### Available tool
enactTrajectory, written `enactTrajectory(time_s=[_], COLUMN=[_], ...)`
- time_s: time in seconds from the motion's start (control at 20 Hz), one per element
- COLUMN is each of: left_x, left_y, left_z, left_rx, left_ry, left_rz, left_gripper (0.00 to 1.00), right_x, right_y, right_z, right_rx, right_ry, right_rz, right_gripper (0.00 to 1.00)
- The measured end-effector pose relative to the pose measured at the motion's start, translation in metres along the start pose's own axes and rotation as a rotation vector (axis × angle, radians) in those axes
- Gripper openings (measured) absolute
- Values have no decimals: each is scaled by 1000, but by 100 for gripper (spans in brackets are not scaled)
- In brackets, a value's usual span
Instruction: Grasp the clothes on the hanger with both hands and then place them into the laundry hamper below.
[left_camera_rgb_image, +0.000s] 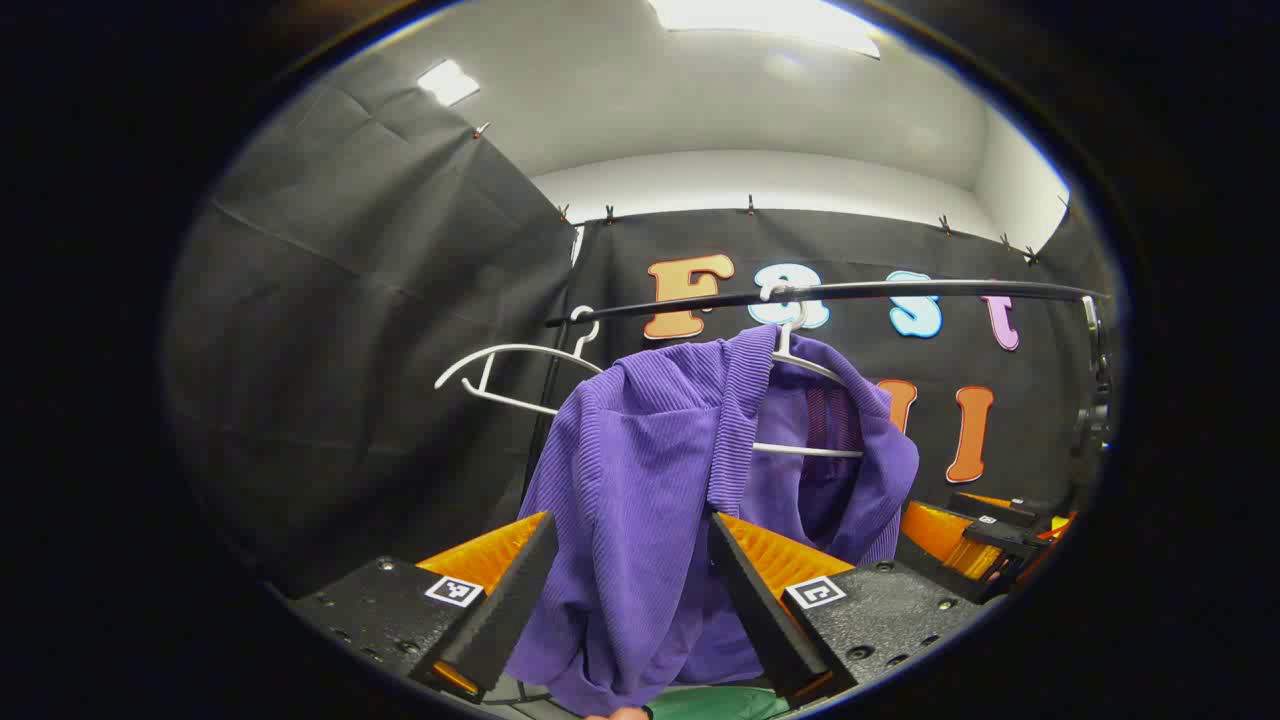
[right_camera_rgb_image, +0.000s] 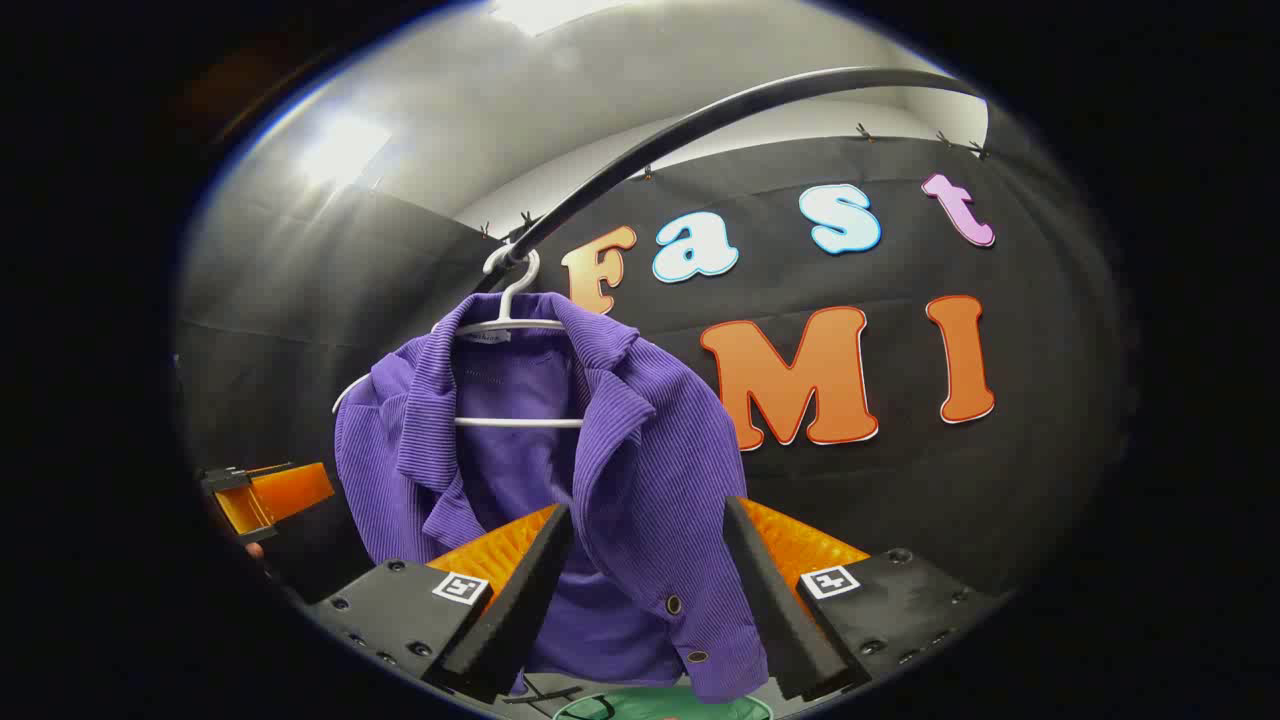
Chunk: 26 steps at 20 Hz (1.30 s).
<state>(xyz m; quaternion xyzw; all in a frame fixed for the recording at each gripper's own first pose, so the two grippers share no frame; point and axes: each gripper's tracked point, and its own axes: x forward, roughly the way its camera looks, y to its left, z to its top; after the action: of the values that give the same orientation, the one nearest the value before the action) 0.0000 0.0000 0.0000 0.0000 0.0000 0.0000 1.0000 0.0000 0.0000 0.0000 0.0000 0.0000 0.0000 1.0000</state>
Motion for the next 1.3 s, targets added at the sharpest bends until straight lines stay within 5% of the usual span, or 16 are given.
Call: enactTrajectory(time_s=[0.6, 0.85, 1.3], left_x=[-3, -1, -17], left_y=[4, 1, 0], left_z=[2, 1, 10], left_rx=[44, 58, 83], left_ry=[-6, -4, -12], left_rz=[1, -4, 2], left_gripper=[95, 95, 92], right_x=[5, 9, 71], right_y=[9, 14, 15], right_z=[-8, -14, -39], right_rx=[-27, -4, -29], right_ry=[14, 23, 56], right_rz=[26, 31, -24], right_gripper=[100, 94, 98])
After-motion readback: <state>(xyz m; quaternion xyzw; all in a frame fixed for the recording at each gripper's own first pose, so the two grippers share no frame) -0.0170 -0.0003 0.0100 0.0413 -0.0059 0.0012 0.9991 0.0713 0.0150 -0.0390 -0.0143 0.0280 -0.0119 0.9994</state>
